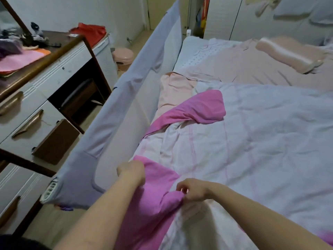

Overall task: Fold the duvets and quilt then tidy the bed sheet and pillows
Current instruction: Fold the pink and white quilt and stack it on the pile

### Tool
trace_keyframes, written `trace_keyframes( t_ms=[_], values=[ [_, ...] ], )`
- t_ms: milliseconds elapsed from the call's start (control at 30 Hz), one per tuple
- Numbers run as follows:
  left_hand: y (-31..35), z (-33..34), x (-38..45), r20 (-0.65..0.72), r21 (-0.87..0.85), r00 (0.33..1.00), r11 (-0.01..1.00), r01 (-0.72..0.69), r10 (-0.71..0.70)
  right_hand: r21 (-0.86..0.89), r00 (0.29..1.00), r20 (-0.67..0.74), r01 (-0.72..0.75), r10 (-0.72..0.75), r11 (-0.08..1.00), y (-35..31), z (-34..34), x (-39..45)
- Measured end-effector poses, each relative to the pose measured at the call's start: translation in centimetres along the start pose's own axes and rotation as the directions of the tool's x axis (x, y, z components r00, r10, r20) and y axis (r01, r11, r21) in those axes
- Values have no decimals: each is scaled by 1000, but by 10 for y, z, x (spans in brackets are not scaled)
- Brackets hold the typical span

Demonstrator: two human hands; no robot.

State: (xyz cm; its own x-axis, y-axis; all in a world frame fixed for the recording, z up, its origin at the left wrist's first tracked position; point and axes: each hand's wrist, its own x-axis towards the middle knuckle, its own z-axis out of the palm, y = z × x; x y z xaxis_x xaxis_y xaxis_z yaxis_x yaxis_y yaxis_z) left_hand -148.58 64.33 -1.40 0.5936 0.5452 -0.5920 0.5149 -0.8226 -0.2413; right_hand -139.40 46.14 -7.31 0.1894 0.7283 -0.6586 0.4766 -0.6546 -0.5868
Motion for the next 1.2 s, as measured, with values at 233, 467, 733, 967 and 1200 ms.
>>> trace_keyframes(
  t_ms=[233, 467, 733, 967, 1200],
  values=[
    [50, -51, 132, -173, -97, 978, 986, -138, 120, -42, 876, -453, -206, 165, 978, 57, -111, 102],
    [109, -73, 281, -380, -241, 906, 925, -294, 189, 609, 572, -641, -29, 513, 793, 115, -202, 210],
    [154, -69, 385, -332, -124, 898, 930, -345, 289, 873, 620, -192, 462, 761, -157, 181, -252, 307],
    [145, -74, 425, -388, -766, 919, 577, -282, -66, 528, 372, -846, 476, 383, 703, 117, -304, 349],
    [93, -66, 462, -127, -818, 976, 575, -2, -177, 671, 686, -557, 40, 468, 740, 81, -299, 426]
  ],
)
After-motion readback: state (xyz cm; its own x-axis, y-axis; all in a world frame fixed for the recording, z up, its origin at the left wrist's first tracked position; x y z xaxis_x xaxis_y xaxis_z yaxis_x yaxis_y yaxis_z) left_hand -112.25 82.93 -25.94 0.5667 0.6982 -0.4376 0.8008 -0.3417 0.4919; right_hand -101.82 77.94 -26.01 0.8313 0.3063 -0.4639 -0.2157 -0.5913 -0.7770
